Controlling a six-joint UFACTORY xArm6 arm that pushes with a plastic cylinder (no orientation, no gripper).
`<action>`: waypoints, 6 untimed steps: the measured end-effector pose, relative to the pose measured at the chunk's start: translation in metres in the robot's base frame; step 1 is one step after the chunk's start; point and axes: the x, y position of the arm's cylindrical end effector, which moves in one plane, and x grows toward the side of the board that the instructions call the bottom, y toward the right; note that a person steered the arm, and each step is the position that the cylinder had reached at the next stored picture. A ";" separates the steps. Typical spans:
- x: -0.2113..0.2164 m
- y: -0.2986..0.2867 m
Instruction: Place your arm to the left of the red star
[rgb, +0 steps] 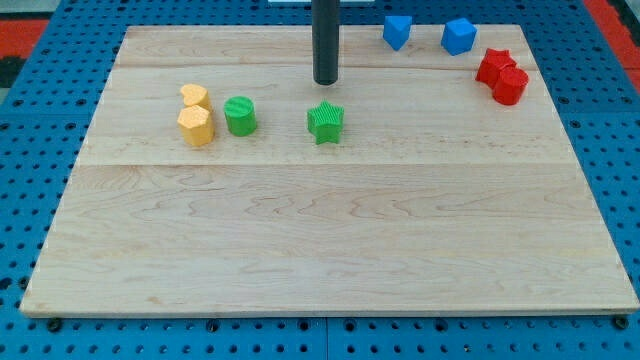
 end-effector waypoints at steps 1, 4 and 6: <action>0.016 0.015; 0.020 0.054; 0.006 0.124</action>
